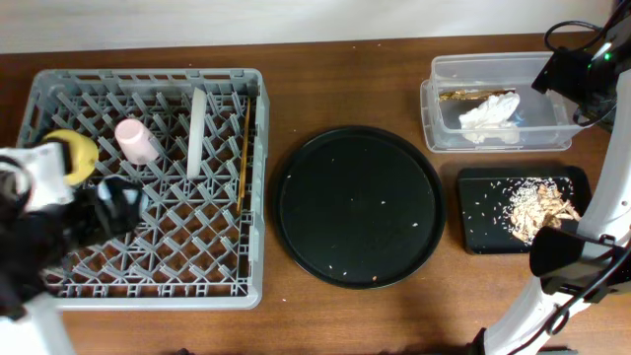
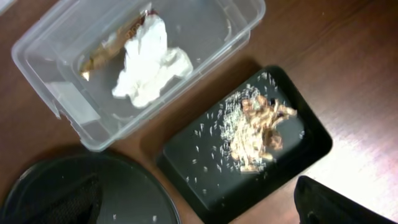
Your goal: Sort waste into correct bins and load items into the dishwasher rack
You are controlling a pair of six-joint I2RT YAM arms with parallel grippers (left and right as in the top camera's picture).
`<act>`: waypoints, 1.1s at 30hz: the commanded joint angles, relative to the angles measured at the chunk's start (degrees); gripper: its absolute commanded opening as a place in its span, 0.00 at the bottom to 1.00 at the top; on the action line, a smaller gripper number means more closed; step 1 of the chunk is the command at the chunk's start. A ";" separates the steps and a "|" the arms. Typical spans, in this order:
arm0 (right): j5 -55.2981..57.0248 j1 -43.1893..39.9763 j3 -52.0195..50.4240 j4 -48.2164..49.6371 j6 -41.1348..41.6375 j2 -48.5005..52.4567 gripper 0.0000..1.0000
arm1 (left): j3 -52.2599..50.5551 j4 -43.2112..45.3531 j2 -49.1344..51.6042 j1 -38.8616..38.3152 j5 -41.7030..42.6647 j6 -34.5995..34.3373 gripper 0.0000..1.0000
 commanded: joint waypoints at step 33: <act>0.57 -0.20 0.33 -0.46 -0.33 -0.07 0.99 | -88.26 72.08 -64.41 -24.70 -28.81 -13.16 1.00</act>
